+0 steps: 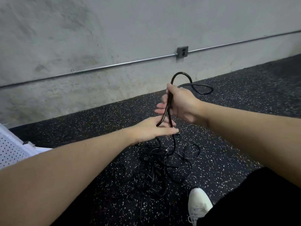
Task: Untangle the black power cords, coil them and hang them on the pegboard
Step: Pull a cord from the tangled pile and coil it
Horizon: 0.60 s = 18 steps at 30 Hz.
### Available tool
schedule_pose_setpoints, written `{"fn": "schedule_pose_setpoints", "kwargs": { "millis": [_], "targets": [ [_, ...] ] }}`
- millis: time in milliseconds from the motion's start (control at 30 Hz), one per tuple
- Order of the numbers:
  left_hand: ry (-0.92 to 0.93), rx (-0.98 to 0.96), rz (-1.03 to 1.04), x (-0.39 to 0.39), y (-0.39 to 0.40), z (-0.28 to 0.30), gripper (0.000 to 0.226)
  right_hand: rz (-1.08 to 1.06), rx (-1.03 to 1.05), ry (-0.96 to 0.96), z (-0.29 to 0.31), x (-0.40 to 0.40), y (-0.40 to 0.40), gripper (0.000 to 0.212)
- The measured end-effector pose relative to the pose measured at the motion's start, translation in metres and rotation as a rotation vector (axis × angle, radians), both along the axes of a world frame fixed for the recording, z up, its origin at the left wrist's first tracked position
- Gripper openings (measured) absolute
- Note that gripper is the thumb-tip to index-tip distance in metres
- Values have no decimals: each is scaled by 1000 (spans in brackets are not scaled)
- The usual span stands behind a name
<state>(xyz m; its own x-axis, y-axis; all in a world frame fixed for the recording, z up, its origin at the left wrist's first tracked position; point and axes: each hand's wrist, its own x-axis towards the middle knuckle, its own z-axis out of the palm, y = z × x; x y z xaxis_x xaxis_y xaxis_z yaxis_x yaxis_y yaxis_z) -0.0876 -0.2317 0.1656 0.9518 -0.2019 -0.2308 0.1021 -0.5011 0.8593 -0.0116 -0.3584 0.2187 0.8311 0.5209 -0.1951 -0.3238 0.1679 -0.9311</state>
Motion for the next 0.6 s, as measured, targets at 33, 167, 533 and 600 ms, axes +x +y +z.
{"fn": "schedule_pose_setpoints", "kwargs": {
  "millis": [33, 167, 533, 600],
  "targets": [
    [-16, 84, 4, 3, -2, 1, 33, -16, 44, 40, 2, 1, -5, 28],
    [-20, 0, 31, 13, -14, 7, 14, -109, 155, 114, 5, 13, -10, 27],
    [-31, -781, 515, 48, -28, 45, 15, 594, -793, -414, -50, 16, -52, 104],
    [-34, -928, 593, 54, -29, 47, 11, 606, -802, -376, -54, 6, -52, 100]
  ]
}}
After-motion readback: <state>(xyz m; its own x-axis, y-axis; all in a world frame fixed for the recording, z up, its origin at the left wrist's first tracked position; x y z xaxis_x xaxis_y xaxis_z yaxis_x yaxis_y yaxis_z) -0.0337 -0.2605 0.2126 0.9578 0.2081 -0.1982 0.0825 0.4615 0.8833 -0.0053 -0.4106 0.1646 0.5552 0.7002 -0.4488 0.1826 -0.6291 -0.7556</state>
